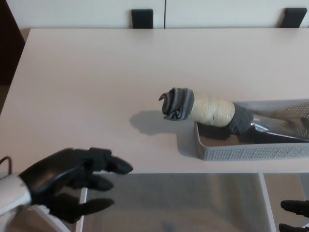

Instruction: The robot walks towards a desk on which a shovel is kept on the left hand side and a container is kept on the right hand side. The robot picks up the shovel using its left hand and places it in the container.

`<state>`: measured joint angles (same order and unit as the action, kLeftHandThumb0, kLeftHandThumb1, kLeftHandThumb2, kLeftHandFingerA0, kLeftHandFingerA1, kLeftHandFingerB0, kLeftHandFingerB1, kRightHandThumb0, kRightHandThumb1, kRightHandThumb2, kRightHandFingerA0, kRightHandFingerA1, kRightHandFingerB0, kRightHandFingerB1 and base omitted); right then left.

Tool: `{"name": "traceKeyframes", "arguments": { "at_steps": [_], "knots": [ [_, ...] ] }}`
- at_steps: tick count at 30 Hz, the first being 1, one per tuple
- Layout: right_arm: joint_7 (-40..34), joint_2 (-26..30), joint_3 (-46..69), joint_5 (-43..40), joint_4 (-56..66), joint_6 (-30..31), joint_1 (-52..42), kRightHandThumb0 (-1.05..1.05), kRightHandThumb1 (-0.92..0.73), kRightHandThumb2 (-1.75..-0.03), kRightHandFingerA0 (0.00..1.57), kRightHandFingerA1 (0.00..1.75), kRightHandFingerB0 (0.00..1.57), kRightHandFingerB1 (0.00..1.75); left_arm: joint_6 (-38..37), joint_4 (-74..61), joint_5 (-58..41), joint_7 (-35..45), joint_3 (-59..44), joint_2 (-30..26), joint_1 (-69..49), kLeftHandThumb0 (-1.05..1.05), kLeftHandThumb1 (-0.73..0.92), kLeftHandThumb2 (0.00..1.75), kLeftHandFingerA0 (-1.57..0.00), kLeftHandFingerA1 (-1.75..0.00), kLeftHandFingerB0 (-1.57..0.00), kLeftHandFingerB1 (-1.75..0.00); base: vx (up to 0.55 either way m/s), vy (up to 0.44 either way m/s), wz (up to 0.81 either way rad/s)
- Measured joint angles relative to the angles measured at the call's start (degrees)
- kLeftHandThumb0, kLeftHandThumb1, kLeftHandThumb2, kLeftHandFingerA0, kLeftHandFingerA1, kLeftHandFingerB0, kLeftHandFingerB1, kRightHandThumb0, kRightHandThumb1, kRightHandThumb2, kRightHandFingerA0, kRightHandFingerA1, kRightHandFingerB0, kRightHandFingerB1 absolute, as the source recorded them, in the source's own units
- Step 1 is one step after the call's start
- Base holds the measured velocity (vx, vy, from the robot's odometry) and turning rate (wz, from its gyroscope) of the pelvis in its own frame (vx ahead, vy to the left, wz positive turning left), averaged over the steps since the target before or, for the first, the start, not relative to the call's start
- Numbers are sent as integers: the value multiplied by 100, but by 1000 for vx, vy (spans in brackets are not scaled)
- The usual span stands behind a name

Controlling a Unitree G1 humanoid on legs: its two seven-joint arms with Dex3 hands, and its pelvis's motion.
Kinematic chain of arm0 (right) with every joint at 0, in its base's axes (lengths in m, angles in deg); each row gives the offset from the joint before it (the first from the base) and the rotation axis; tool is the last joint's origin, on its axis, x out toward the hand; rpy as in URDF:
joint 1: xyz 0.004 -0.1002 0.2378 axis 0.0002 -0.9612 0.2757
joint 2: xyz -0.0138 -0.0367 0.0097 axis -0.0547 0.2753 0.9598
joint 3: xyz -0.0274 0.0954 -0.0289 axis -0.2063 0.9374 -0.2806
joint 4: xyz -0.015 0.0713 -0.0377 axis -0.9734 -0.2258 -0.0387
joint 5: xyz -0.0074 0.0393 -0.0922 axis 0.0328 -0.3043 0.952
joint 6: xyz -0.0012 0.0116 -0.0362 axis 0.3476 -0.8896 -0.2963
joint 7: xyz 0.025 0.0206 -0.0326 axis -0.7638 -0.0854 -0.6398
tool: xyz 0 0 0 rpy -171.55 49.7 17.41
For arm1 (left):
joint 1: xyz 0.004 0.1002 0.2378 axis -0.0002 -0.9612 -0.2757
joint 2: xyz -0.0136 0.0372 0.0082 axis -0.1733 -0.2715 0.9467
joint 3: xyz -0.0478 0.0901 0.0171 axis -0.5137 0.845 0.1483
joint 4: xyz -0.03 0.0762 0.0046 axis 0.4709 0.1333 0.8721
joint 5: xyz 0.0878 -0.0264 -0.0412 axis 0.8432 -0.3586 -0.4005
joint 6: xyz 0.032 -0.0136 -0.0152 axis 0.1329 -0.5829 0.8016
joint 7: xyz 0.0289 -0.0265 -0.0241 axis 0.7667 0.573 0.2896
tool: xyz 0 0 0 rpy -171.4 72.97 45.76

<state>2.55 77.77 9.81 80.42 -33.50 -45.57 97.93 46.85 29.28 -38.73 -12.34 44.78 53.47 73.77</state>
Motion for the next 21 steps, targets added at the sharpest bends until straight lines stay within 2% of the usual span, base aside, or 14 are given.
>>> {"name": "traceKeyframes", "arguments": {
  "at_steps": [1, 2, 4, 5, 7, 8, 10, 11, 13, 21],
  "knots": [
    [0, 0, 0, 0, -1, 4, 0, -17, -49, -54, 53, 60, 42, 52, 5, 0, -90, 80, -88, -33, -74, -97, 46, 94, -49, -47, -42, -40, 0, 0, 0],
    [0, 0, 0, 0, -1, 6, 0, -17, -49, -54, 54, 60, 43, 53, 13, 0, -171, 150, -159, -67, -135, -95, 44, 92, -39, -46, -46, -43, 0, 0, 0],
    [0, 0, 0, 0, -2, 14, 0, -17, -48, -54, 53, 60, 42, 52, 38, 2, -356, 309, -317, -156, -266, -95, 44, 91, -39, -45, -49, -44, 0, 0, 0],
    [0, 0, 0, 0, -3, 17, 0, -17, -48, -54, 53, 60, 41, 52, 42, 4, -448, 382, -387, -192, -326, -104, 51, 95, -28, -39, -44, -41, 0, 0, 0],
    [0, 0, 1, 0, -4, 20, 0, -17, -48, -54, 53, 60, 41, 52, 49, 7, -566, 494, -487, -234, -415, -104, 51, 95, -28, -39, -44, -41, 0, 0, 0],
    [0, -1, 1, 0, -5, 21, 0, -16, -48, -54, 52, 60, 41, 52, 63, 10, -683, 599, -574, -293, -497, -97, 61, 63, -40, -39, -44, -35, 0, 0, 0],
    [0, -1, 2, 0, -7, 24, 0, -17, -47, -54, 53, 61, 41, 52, 82, 18, -855, 751, -699, -373, -612, -93, 63, 61, -41, -38, -45, -35, 0, 0, 0],
    [0, -1, 3, 0, -9, 25, 0, -18, -47, -54, 51, 60, 41, 53, 93, 29, -952, 835, -764, -411, -670, -90, 62, 64, -32, -38, -42, -36, 0, 0, 0],
    [0, -1, 4, 0, -12, 26, -1, -18, -47, -54, 53, 59, 42, 52, 103, 96, -1135, 1007, -843, -479, -784, -86, 71, 62, -30, -40, -35, -36, 0, 0, 0],
    [0, -1, 23, -3, -53, 27, -32, -14, -49, -55, 49, 59, 41, 52, 102, 841, -1619, 1737, -915, -648, -1239, -89, 80, 65, -31, -39, -34, -34, 0, 0, 0]
  ]
}}
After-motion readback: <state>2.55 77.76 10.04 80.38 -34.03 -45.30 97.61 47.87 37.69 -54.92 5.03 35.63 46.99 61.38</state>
